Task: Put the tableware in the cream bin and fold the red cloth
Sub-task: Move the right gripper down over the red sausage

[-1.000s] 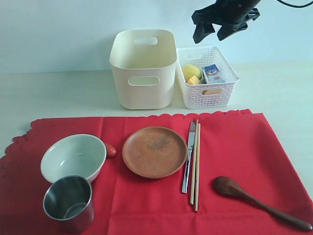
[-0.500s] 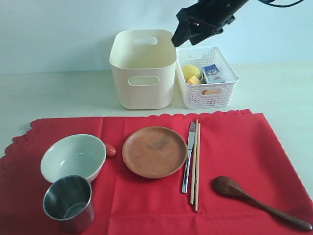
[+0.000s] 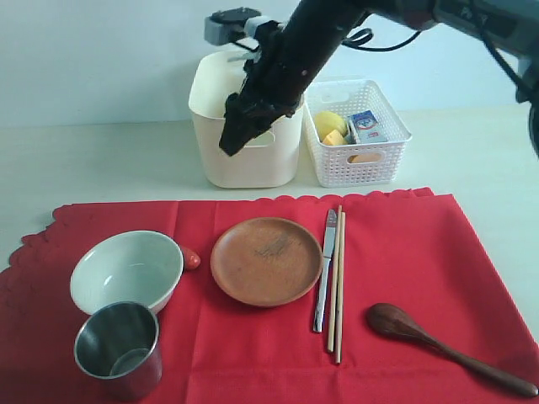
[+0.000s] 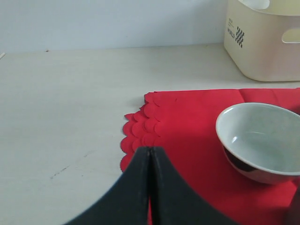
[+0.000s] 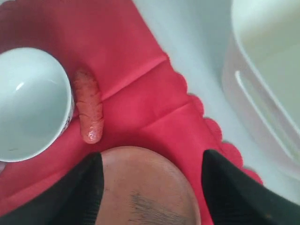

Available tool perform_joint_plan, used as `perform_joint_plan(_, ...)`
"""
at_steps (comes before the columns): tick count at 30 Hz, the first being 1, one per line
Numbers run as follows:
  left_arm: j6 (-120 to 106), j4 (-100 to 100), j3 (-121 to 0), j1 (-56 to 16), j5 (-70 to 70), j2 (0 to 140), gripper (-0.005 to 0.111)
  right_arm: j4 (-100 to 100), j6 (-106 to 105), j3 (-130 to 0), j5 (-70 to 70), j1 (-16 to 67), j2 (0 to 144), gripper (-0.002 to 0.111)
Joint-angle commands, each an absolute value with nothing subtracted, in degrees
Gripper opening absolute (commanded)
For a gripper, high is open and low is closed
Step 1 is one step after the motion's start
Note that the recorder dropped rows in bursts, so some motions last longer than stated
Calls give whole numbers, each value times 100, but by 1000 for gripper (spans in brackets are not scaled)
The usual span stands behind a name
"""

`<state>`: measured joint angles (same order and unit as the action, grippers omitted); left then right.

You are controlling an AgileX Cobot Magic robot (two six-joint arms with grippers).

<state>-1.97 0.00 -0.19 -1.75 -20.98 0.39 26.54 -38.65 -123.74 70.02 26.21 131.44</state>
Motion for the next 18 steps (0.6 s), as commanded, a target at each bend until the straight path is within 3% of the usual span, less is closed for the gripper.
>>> perform_joint_plan(1,-195,-66,0,-175,-2053,0,0,2309,-3947,-12356,6996,2969,13376,58)
perform_joint_plan(18,-195,-66,0,-175,-2053,0,0,1940,-3935,-12356,6556,3629,14123,58)
